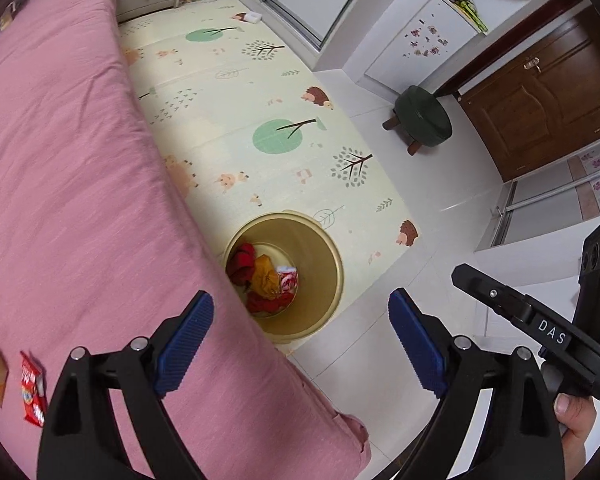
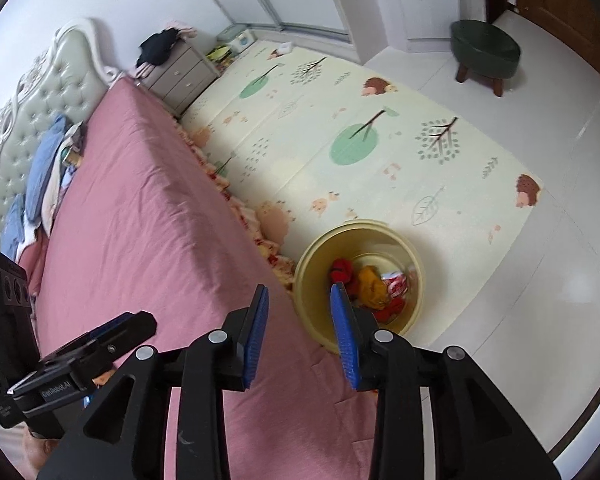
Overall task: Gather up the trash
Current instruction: 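Move both tools back toward the shoelace and candy bar on the bed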
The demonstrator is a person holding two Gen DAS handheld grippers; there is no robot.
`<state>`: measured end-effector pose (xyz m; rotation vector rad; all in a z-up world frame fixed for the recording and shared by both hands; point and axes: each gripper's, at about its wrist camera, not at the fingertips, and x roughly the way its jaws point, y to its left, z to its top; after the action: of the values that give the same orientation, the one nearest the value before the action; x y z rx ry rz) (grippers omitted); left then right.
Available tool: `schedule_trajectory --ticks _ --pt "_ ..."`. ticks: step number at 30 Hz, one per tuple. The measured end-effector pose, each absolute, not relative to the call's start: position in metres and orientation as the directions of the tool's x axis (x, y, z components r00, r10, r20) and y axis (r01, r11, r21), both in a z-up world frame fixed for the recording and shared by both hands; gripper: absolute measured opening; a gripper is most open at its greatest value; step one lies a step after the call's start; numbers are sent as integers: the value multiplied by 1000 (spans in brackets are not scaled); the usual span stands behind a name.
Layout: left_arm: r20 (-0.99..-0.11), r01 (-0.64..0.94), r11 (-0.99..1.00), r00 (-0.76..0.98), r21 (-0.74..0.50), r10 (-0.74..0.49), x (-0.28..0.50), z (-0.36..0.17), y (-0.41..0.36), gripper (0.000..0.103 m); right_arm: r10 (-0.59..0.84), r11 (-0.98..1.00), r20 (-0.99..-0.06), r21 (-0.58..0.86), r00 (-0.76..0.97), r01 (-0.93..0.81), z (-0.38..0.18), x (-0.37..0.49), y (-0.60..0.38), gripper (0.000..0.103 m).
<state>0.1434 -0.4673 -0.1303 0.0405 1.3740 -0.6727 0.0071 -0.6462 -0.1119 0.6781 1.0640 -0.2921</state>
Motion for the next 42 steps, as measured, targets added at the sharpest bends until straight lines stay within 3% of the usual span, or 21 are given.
schedule_trajectory --ticks 13,29,35,42 --pt "-929 322 898 119 -298 -351 112 -120 -333 89 255 854 -870 407 422 324 -105 40 -515 34" --pt "-964 30 987 209 -160 -162 86 -143 -123 89 387 908 -890 413 239 68 -143 61 -322 35" --pt "-966 -34 988 220 -148 -137 87 -149 -72 89 394 909 -895 413 209 53 -154 67 -282 41" --pt "-972 -111 986 214 -123 -97 98 -166 -7 89 390 909 -903 408 183 78 -172 81 -241 58"
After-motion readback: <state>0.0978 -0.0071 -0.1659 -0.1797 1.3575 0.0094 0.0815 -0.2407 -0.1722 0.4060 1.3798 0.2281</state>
